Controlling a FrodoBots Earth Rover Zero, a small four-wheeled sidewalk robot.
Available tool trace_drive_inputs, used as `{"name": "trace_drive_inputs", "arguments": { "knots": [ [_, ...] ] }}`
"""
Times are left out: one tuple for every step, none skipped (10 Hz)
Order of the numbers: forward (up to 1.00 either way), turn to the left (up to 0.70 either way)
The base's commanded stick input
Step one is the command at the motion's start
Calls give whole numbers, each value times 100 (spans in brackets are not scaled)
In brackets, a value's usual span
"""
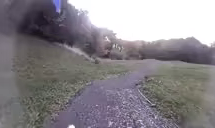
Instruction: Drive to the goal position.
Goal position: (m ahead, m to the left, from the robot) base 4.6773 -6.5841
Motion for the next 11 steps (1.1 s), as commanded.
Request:
{"name": "trace_drive_inputs", "arguments": {
  "knots": [
    [70,0],
    [70,0],
    [70,-14],
    [70,-14],
    [70,-14],
    [70,-14],
    [70,-14],
    [70,-14],
    [70,-14],
    [70,-14],
    [70,-14]
  ]
}}
